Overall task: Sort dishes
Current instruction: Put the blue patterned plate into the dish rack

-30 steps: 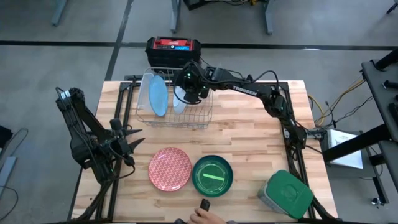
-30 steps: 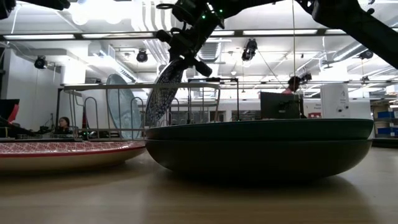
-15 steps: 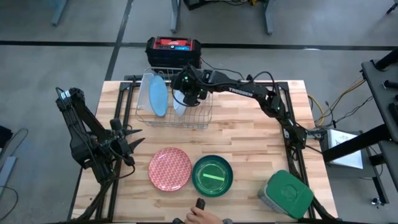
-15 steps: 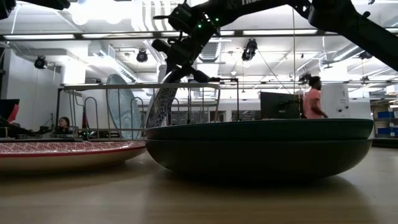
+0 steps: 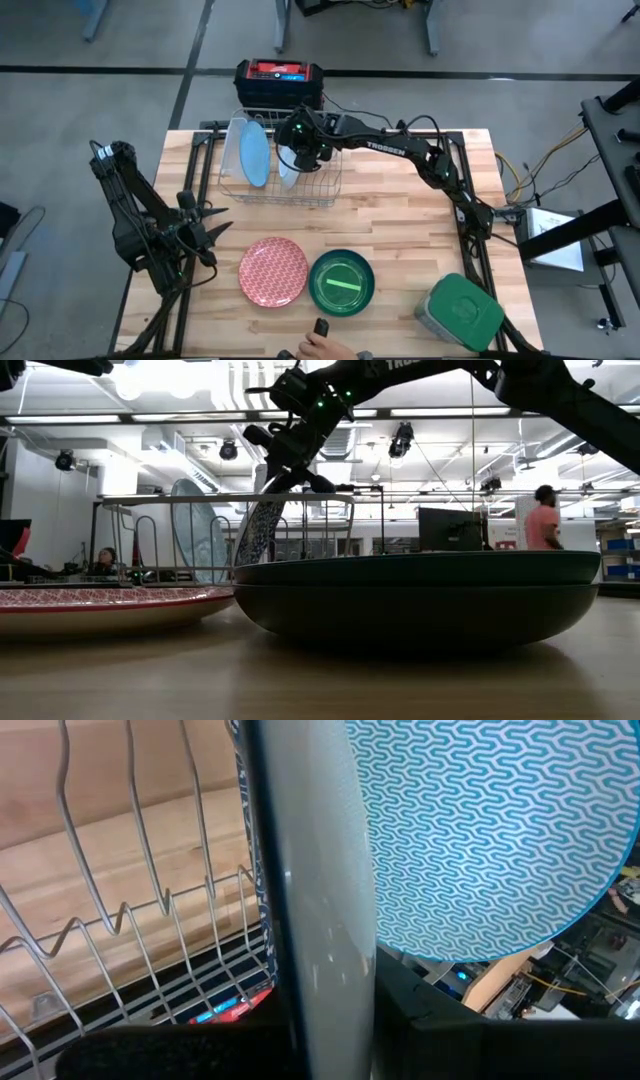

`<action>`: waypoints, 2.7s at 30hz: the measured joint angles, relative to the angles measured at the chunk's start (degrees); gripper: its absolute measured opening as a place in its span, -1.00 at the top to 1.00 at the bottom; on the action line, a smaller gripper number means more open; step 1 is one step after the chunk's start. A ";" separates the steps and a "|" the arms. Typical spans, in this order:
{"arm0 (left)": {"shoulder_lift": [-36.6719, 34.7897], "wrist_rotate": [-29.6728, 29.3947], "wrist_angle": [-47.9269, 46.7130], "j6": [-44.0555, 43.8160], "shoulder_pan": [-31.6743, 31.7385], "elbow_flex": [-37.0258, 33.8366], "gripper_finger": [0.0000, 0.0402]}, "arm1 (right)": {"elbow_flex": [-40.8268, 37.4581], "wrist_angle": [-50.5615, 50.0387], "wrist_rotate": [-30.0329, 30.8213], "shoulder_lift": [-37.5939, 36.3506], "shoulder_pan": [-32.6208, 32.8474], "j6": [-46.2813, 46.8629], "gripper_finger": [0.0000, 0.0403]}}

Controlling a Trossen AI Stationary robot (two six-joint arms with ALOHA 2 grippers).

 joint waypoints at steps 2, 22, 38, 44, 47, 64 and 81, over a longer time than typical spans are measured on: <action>0.00 0.00 0.00 0.00 0.00 0.00 0.22 | -0.11 0.04 -0.04 0.00 0.00 0.00 0.89; 0.02 0.00 0.00 0.00 0.00 0.00 0.22 | -1.74 1.15 -0.39 0.07 -0.07 -0.15 0.82; 0.02 0.02 0.00 0.00 0.00 0.00 0.22 | -1.80 7.57 -0.31 0.07 -0.04 0.17 0.49; 0.03 0.04 0.01 0.00 0.00 -0.10 0.22 | -1.74 11.07 -0.35 0.07 -0.04 1.12 0.42; 0.04 0.17 0.00 0.00 -0.01 -0.15 0.22 | -1.72 13.66 -0.34 0.07 -0.04 4.43 0.38; 0.04 0.17 0.00 0.00 -0.02 -0.20 0.22 | -1.76 14.76 0.09 0.07 -0.09 6.92 0.33; 0.04 0.11 0.01 0.00 -0.02 -0.22 0.22 | -1.83 10.62 0.05 -0.10 -0.13 5.42 0.91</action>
